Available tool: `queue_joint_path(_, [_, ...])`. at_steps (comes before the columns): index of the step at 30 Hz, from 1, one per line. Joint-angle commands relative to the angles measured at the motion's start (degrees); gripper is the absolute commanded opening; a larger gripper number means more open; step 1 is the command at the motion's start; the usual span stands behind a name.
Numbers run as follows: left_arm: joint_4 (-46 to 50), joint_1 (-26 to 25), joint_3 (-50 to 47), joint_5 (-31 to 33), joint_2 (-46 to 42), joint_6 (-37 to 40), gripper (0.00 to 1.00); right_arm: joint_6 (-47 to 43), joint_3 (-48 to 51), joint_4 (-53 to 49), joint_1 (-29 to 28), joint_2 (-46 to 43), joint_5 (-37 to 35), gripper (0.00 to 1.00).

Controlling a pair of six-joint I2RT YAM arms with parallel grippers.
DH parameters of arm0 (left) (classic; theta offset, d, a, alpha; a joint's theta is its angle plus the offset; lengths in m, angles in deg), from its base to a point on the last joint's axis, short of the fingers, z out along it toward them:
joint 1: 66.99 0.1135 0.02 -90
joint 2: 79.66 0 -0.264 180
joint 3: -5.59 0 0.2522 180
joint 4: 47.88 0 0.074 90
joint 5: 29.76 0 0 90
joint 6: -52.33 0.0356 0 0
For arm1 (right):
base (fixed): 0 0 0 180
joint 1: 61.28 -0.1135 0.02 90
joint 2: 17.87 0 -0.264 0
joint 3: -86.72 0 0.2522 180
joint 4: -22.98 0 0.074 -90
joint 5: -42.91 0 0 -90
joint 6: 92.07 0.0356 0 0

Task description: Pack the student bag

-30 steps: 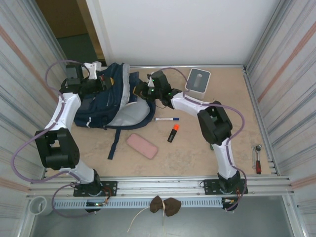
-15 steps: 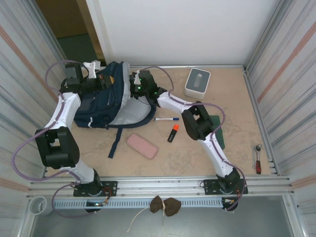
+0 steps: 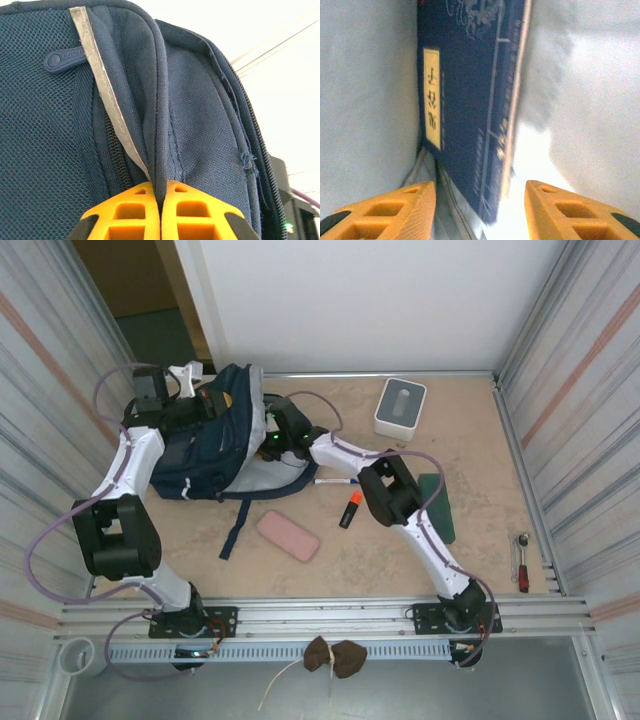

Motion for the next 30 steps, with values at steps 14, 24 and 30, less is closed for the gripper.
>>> queue_joint_path(14, [-5.37,-1.78,2.46,0.92,1.19,-0.86,0.00,-15.99,36.44,-4.89,11.40,-29.32,-13.88,0.69])
queue_joint_path(24, [-6.38,-6.25,8.16,6.95,7.06,-1.35,0.00,-14.38,24.71,-5.23,11.05,-15.95,-9.90,0.60])
queue_joint_path(30, [-3.83,-8.69,17.77,8.09,14.71,-0.69,0.00,-14.03,19.65,-6.79,12.99,-12.41,-10.81,0.21])
